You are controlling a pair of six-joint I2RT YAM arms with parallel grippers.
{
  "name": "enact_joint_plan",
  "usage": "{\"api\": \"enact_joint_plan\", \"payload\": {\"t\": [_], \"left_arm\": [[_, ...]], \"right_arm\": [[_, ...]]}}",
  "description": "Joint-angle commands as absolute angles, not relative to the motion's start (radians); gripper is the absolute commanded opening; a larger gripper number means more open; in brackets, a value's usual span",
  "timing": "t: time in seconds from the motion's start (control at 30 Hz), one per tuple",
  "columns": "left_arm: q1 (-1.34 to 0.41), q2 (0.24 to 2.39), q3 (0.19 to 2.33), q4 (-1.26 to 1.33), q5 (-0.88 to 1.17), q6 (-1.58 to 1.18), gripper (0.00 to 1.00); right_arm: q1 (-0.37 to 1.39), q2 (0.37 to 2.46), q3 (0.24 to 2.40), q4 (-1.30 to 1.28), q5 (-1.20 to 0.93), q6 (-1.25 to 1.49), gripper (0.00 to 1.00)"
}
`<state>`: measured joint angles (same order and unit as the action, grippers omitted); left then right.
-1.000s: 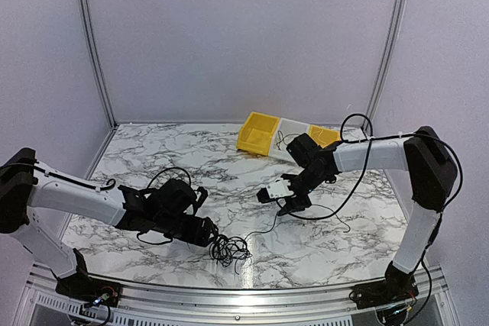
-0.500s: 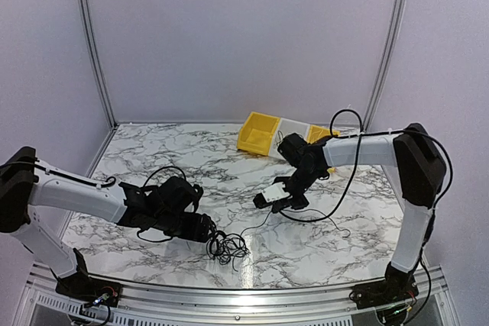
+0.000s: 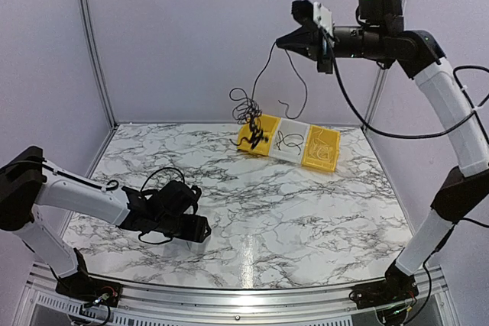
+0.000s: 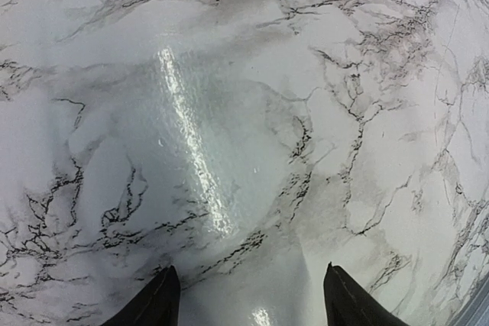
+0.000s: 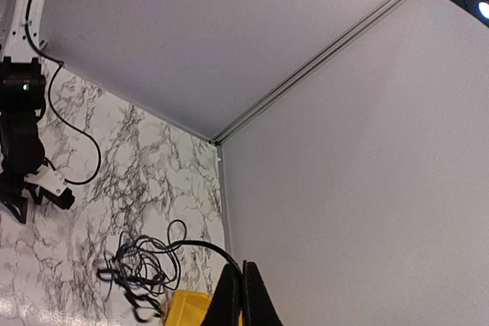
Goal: Untangle the cables
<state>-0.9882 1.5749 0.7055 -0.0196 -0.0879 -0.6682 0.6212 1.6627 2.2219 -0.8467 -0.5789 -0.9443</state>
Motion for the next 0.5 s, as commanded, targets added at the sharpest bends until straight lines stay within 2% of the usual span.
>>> {"api": "enact_joint_plan", "payload": {"t": [0.0, 0.1, 0.33, 0.47], "left_arm": [[-0.979, 1.583, 0.631, -0.057, -0.084, -0.661, 0.68], [-0.981, 1.51, 0.596, -0.058, -0.105, -0.664, 0.7], [-1.01, 1.068, 0.618, -0.053, -0.358, -0.554, 0.77], [-1.01, 1.076, 0.778, -0.047, -0.386, -0.396, 0.79]], "right_arm": [[0.616, 1.664, 2.285, -0.788, -0.584, -0.727, 0.0], [0.616, 1.645, 2.25, -0.734, -0.58, -0.713, 0.0], [0.632, 1.618, 2.074, -0.769, -0.558, -0.777, 0.0], [0.659, 1.579, 1.923, -0.745, -0.54, -0.819, 0.0]]}}
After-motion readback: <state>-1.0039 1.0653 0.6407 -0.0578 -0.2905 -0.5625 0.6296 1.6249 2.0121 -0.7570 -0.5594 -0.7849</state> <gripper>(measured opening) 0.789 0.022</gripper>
